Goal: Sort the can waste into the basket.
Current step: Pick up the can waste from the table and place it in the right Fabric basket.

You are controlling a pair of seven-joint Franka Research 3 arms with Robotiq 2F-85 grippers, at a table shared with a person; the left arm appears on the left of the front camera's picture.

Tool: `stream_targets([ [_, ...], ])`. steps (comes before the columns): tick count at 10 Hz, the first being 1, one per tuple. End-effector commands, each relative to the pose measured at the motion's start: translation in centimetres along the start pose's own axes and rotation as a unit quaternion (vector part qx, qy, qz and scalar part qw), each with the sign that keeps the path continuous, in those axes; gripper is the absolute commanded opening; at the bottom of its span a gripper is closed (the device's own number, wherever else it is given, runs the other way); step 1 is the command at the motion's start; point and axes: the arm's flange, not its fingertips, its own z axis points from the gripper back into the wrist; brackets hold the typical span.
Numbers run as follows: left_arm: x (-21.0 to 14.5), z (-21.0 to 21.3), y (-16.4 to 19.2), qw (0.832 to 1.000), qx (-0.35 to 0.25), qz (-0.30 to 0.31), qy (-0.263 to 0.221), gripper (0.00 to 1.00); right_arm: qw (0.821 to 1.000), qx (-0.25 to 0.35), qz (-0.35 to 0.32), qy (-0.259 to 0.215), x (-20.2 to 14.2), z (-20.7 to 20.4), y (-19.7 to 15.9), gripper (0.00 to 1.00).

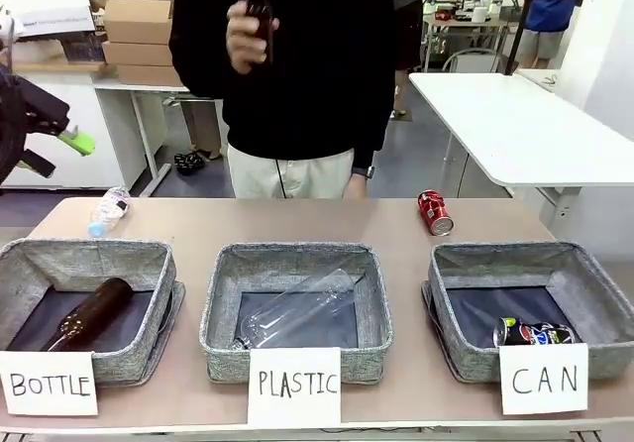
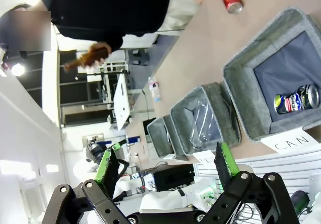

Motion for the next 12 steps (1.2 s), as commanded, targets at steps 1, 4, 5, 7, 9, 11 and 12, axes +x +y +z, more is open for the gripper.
stream_targets([
  [1,0.2,0.3,0.3,1.000,-0.011,-0.006,0.000,1.00,1.000,-0.001,0.003,-0.002,0.1,0.1,0.0,1.00],
  [4,0.2,0.3,0.3,1.000,-0.011,-0.006,0.000,1.00,1.000,-0.001,0.003,-0.002,0.1,0.1,0.0,1.00],
  [5,0.2,0.3,0.3,1.000,-0.011,-0.006,0.000,1.00,1.000,-0.001,0.003,-0.002,0.1,0.1,0.0,1.00],
  [7,0.2,0.3,0.3,1.000,-0.011,-0.006,0.000,1.00,1.000,-0.001,0.003,-0.002,0.1,0.1,0.0,1.00],
  [9,0.2,0.3,0.3,1.000,-0.011,-0.006,0.000,1.00,1.000,-0.001,0.003,-0.002,0.1,0.1,0.0,1.00],
  [11,0.2,0.3,0.3,1.000,-0.011,-0.006,0.000,1.00,0.983,-0.145,0.098,-0.061,0.0,-2.5,2.1,1.00],
  [12,0.2,0.3,0.3,1.000,-0.011,-0.006,0.000,1.00,0.955,-0.207,0.202,-0.061,0.7,-8.7,5.2,1.00],
])
